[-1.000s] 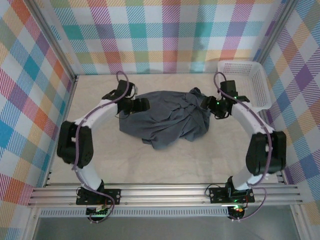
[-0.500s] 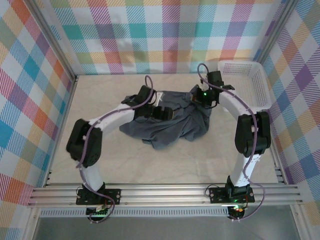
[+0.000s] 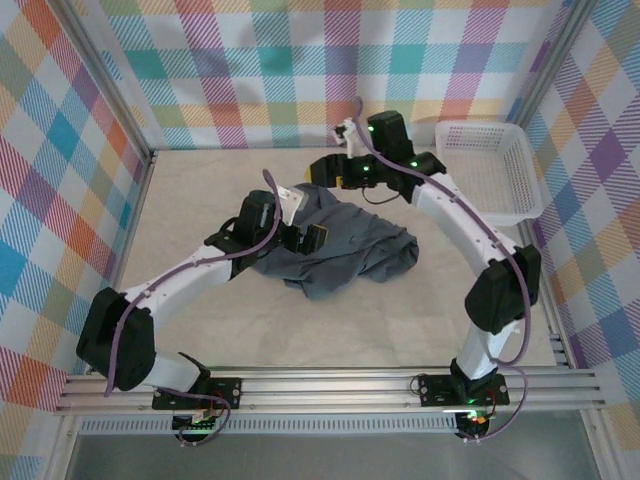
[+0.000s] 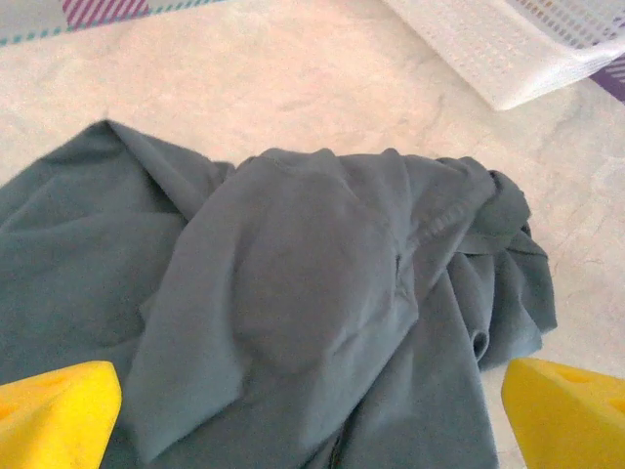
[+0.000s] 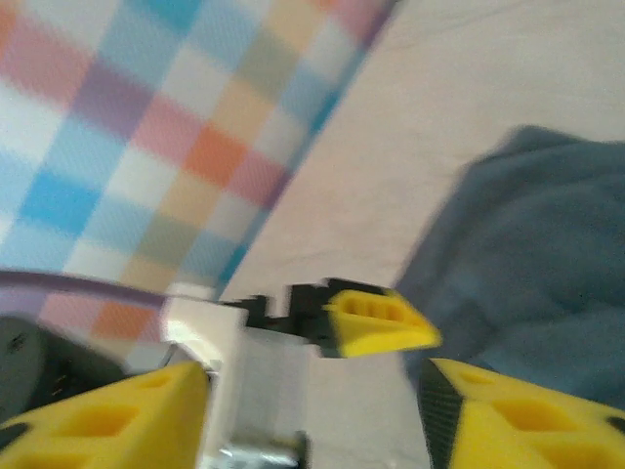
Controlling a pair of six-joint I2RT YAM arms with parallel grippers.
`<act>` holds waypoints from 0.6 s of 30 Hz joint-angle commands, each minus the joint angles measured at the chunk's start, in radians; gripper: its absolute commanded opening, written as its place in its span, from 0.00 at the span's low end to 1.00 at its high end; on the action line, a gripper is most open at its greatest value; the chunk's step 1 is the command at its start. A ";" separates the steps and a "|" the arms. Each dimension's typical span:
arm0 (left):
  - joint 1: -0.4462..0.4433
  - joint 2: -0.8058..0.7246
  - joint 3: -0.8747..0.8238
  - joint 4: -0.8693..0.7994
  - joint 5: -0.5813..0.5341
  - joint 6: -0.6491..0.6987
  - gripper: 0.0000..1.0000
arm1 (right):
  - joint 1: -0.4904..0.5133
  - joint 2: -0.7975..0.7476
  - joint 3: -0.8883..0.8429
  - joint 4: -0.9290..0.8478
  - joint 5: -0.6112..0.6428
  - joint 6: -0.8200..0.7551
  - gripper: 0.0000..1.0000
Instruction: Fold the inside-out t-shirt
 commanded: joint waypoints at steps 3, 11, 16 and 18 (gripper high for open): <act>0.005 0.151 0.152 -0.113 -0.123 -0.110 1.00 | -0.116 -0.189 -0.327 -0.085 0.600 0.084 0.79; -0.003 0.510 0.476 -0.318 0.127 -0.131 0.95 | -0.284 -0.168 -0.694 0.066 0.446 0.287 0.74; -0.012 0.633 0.549 -0.306 0.226 -0.145 0.72 | -0.294 -0.025 -0.685 0.172 0.235 0.344 0.58; -0.012 0.640 0.546 -0.293 0.223 -0.155 0.30 | -0.293 -0.010 -0.675 0.176 0.252 0.357 0.24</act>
